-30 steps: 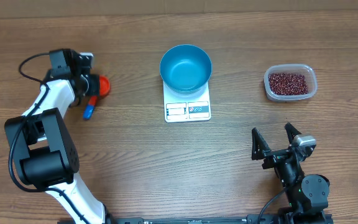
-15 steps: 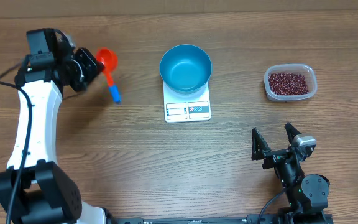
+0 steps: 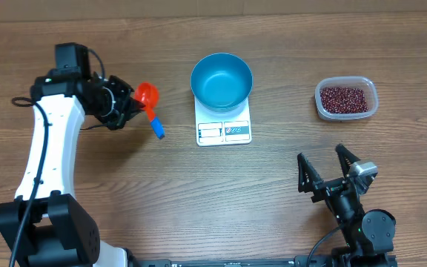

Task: Scoop item into bowl and weigh 150g on scale
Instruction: 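Lift the red scoop with the left gripper toward the scale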

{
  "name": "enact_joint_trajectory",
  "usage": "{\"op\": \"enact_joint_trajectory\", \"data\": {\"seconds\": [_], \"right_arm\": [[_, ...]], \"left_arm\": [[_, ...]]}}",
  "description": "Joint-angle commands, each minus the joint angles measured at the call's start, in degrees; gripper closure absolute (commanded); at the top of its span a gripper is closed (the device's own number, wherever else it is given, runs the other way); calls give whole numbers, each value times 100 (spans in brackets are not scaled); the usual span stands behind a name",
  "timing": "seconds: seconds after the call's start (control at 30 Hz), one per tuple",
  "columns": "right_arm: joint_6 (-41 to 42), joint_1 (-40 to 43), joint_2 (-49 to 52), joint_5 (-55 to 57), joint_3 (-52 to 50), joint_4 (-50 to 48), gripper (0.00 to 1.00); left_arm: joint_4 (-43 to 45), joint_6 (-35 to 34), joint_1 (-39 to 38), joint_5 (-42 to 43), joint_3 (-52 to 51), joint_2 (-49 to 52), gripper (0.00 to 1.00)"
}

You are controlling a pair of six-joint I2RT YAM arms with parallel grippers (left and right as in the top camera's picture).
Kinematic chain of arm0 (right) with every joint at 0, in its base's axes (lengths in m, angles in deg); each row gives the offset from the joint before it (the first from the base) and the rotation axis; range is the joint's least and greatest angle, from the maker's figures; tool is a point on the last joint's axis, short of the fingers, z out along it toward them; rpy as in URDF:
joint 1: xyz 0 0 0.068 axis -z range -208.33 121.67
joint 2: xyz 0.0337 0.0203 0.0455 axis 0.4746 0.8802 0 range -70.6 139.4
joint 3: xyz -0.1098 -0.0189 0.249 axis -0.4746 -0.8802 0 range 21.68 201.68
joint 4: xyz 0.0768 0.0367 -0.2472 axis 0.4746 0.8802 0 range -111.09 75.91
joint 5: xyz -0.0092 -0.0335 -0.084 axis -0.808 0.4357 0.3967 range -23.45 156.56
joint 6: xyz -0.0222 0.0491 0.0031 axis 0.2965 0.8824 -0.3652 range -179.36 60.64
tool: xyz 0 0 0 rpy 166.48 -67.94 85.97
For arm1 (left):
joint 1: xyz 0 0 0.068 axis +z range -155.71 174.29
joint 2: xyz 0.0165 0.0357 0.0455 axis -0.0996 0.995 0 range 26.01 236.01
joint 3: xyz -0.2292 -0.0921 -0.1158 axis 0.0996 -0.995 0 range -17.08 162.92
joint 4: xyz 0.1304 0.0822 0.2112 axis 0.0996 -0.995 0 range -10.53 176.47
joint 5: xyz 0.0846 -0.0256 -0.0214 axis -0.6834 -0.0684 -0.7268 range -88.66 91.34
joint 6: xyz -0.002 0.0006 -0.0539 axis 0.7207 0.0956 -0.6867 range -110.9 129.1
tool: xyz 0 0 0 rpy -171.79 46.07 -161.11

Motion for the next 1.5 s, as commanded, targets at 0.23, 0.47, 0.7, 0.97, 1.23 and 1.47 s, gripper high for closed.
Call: {"op": "enact_joint_trajectory", "data": {"seconds": [0.23,0.47,0.7,0.97,1.23,1.47], "right_arm": [[1165,-33,-46,-1604,-17,-85,0],[1917,-33,-46,-1685,-17,-24,0],[2636,-33,-46,-1676,-2,76,0],[2811,-33,234,-1742,326,227,0],[2651,-33,1941,-2173,1534,245,0],[2618,-33,3963,-3042,2743,105,0]], "left_arm": [[-15,-136,-409,-50,39,-55,95],[76,-232,-413,-496,39,-339,96],[-81,-1014,-490,-1132,39,-588,95],[-52,-1801,-1132,-2004,39,-588,96],[94,-2481,-1690,-2472,39,-588,96],[94,-3038,-1690,-2133,39,-588,96]]}}
